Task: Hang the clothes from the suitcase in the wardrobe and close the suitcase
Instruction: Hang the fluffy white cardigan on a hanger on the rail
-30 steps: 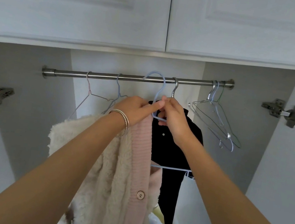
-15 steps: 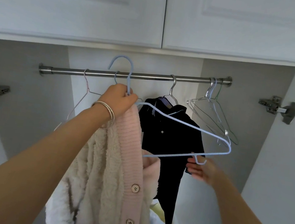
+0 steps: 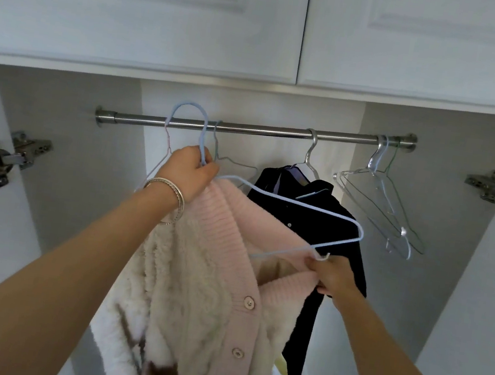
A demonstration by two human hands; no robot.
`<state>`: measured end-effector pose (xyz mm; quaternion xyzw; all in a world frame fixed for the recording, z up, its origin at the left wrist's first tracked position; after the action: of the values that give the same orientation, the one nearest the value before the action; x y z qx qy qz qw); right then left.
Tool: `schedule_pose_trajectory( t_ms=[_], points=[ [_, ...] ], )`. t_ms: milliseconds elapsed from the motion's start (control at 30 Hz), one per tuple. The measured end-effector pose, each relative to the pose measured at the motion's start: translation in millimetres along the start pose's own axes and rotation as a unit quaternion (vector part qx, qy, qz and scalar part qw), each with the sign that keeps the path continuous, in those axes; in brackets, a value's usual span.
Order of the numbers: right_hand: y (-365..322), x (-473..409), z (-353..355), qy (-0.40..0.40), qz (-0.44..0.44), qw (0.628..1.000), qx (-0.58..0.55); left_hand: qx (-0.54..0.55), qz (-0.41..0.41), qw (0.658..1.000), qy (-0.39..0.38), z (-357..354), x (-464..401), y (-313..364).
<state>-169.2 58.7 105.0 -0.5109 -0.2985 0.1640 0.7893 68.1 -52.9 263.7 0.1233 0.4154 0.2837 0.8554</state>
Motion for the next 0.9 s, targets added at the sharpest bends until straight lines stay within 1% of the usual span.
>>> schedule_pose_trajectory(
  t_ms=[133,200,300,367,400,467,567,667,733,800,833,900],
  points=[
    [-17,-2,21,0.034,-0.016,0.997,-0.061,-0.083,0.025,0.996,-0.025,-6,2,-9],
    [-26,1,32,0.041,-0.011,0.997,-0.068,-0.13,0.027,0.991,-0.035,-9,2,-9],
    [-39,7,44,0.069,0.01,0.996,-0.062,-0.167,0.016,0.984,-0.054,-13,1,-5],
    [-50,12,47,0.095,0.043,0.993,-0.058,-0.185,0.004,0.98,-0.069,-17,2,1],
    [-57,17,45,0.094,0.067,0.992,-0.053,-0.192,-0.002,0.978,-0.078,-20,3,4],
    [-74,29,36,0.068,0.128,0.989,-0.03,-0.199,-0.011,0.976,-0.092,-29,5,11],
    [-99,59,14,0.033,0.211,0.976,0.047,-0.176,-0.024,0.98,-0.086,-42,6,23],
    [-119,91,-15,-0.029,0.278,0.959,0.04,-0.144,-0.029,0.986,-0.084,-49,6,38],
    [-131,109,-25,-0.071,0.313,0.946,0.034,-0.091,-0.024,0.993,-0.07,-48,7,44],
    [-138,117,-20,-0.116,0.328,0.935,0.06,-0.016,-0.021,0.999,-0.031,-40,5,40],
    [-138,118,-14,-0.125,0.338,0.929,0.081,0.018,-0.02,0.999,-0.017,-36,3,36],
    [-135,111,0,-0.1,0.392,0.904,0.137,0.074,-0.019,0.997,-0.004,-29,-2,32]
  ],
)
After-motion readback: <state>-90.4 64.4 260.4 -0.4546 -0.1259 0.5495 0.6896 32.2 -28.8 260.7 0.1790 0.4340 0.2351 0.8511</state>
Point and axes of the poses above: each hand's wrist, its own x-axis away from the middle knuckle, its own z-axis out of the back of the hand, y = z × x, the point moved 1 cm from there along -x, towards the middle knuckle, and after that the axes turned 13 degrees about -z, right-handed, at the moved point
